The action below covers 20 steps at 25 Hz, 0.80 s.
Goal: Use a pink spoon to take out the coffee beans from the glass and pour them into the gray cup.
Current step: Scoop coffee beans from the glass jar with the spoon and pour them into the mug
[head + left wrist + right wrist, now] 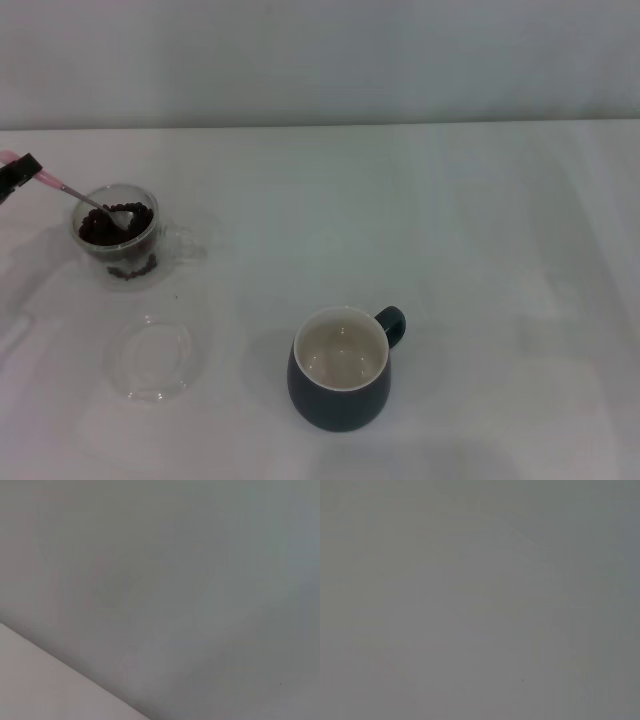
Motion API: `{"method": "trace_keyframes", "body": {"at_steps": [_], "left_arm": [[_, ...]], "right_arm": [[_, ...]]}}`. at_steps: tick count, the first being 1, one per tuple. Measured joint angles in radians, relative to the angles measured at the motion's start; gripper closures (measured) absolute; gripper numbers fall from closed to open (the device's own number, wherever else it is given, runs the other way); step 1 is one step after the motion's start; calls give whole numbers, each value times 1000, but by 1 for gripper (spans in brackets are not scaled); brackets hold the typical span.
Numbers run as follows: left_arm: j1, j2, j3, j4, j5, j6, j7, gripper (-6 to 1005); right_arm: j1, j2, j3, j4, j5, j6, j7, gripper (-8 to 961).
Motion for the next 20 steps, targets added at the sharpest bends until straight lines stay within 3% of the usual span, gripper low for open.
{"method": "trace_keyframes", "body": {"at_steps": [20], "left_arm": [[0,-18,-11,-20,-10,7,-38,869]], "right_arm": [[5,1,0,-14,10,13,1,82]]}}
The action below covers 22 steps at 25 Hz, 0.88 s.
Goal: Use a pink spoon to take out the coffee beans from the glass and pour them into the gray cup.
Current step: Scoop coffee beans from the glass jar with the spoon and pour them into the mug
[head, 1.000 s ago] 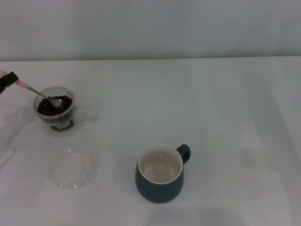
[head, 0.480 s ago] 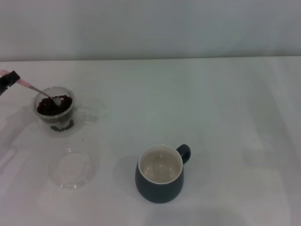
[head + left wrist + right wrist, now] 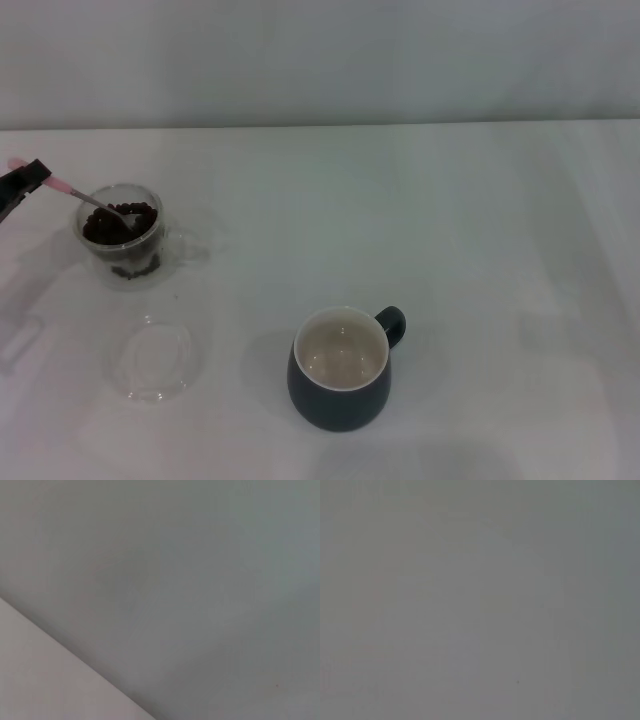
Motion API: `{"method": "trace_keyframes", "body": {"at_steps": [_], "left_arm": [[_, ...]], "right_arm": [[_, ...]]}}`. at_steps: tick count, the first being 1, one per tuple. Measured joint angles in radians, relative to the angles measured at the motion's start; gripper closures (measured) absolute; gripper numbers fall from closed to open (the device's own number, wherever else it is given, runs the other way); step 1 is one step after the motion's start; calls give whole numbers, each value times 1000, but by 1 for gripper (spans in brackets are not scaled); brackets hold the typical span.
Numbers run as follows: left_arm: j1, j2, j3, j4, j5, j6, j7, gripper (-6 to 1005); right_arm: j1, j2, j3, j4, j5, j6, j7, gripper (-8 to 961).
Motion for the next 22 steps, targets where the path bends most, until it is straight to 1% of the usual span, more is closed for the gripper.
{"method": "trace_keyframes", "body": {"at_steps": [3,6,9,15,19,22], "left_arm": [[2,-2,-3,-3,-15,0,0,869],[10,-9,-3,-3,-43,4,3,869],[19,-10,-3,-3,-57,14,5,869],[52,-15,-3,-3,-103,44,10,870],[86,-27,-4,1,-146,78,27,870],[99,-28,-5,0,-170,98,39,870]], "right_arm": [[0,-1,0,-1,0,1,0,82],[0,-2,0,-4,0,1,0,82],[-1,-2,0,-13,0,8,0,82],[4,-2,0,-21,0,14,0,83],[5,-2,0,-25,0,15,0,83],[5,-2,-1,-25,0,16,0,83]]}}
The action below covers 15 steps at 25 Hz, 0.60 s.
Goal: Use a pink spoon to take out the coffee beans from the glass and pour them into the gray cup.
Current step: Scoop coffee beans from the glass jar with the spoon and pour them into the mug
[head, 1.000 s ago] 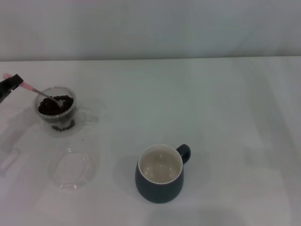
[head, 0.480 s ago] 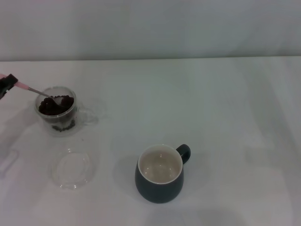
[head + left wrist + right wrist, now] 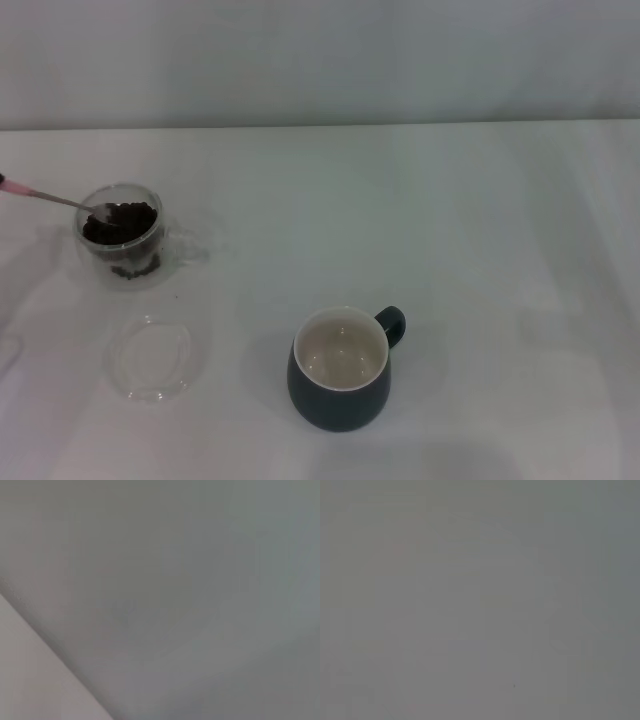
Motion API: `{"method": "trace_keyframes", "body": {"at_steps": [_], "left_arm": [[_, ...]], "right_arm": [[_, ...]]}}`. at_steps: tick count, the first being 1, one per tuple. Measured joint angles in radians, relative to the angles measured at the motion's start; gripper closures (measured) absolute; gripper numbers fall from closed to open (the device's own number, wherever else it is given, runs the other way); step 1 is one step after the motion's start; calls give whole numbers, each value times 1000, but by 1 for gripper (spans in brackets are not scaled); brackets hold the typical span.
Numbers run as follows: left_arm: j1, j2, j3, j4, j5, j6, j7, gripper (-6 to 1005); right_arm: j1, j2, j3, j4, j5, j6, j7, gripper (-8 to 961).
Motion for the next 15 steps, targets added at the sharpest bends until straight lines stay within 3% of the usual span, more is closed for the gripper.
{"method": "trace_keyframes", "body": {"at_steps": [11,15], "left_arm": [[24,-11,-10,-3,-13,95,19,870],[23,-34,-9,-3,-13,110,33,870]], "right_arm": [[1,-1,-6,-12,-2,1,0,83],[3,0,-7,-12,-4,1,0,83]]}}
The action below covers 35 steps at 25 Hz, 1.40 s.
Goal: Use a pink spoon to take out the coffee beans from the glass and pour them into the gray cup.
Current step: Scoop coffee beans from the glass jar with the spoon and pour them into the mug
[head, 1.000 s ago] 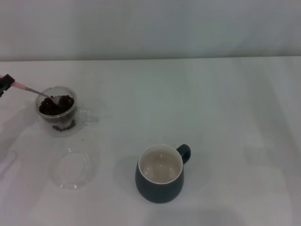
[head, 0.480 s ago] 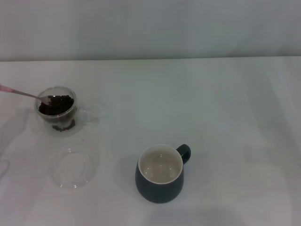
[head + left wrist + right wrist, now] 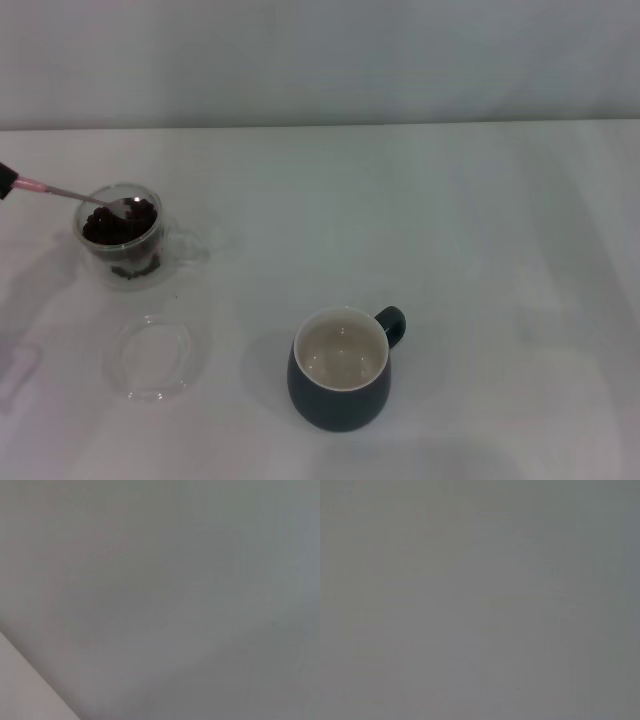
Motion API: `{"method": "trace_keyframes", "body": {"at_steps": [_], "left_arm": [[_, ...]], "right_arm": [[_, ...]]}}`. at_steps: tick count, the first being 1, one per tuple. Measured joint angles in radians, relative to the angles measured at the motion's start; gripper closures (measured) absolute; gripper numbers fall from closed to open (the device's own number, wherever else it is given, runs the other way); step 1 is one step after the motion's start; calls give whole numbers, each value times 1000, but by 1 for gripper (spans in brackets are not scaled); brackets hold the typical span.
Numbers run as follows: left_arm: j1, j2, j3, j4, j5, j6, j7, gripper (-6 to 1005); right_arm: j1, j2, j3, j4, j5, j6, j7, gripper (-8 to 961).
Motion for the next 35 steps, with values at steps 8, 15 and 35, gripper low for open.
{"method": "trace_keyframes", "body": {"at_steps": [8,15,35], "left_arm": [[-16,-37,4,-1,3,4,19,870],[-23,-60,7,-5,9,52,20,870],[-132,-69,188,-119,12,157,-9,870]], "right_arm": [[7,-1,0,-2,0,0,0,82],[11,-1,0,-18,4,7,-3,82],[15,-3,-2,-29,-2,20,-9,82]]}}
